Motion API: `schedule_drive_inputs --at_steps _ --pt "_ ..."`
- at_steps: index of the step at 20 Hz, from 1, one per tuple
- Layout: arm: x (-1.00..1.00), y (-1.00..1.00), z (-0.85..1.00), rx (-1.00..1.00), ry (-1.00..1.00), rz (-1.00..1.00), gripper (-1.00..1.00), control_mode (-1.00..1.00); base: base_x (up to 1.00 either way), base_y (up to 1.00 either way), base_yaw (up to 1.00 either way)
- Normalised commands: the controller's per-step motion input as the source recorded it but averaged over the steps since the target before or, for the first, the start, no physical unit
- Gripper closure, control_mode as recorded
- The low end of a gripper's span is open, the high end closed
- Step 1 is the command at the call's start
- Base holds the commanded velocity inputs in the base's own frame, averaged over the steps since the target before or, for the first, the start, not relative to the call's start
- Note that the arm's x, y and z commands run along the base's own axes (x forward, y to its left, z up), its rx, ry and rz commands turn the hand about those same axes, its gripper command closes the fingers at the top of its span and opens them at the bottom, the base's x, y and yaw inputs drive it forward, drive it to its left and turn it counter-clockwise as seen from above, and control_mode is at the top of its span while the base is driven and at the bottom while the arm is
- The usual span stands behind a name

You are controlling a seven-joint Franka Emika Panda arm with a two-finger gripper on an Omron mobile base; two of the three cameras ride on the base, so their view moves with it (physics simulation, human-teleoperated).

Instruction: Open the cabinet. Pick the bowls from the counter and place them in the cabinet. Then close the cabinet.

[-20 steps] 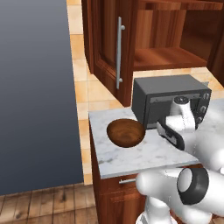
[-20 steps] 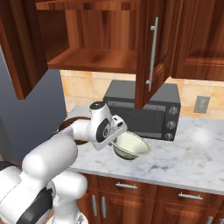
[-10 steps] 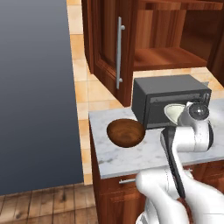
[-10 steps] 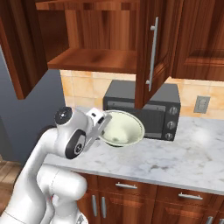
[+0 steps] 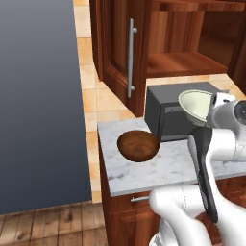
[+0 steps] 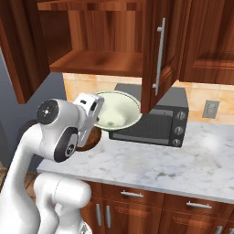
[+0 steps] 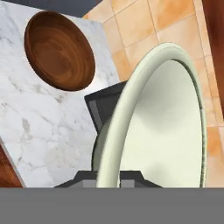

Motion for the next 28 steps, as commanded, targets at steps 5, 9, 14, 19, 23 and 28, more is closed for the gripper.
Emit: schedule_drive_inputs --at_steps 5,9,14,19,23,28 --pt "-0.2 0.0 1.0 -0.18 -0.05 0.06 1.0 -1.0 0.0 0.0 0.0" --pt "-0.05 0.0 1.0 -0.18 -0.09 0.0 1.0 -1.0 0.0 0.0 0.0" --pt "0.04 0.0 0.35 -0.08 -0.03 0.02 1.0 -1.0 0.0 0.0 0.0" --pt "0.34 -0.1 0.01 0.0 0.0 0.0 1.0 -1.0 0.0 0.0 0.0" --pt "0.52 -0.14 0.19 0.0 -0.06 0.0 1.0 -1.0 0.0 0.0 0.0" --pt "0.76 -0.06 0.06 0.0 -0.08 0.0 1.0 -1.0 0.0 0.0 0.0"
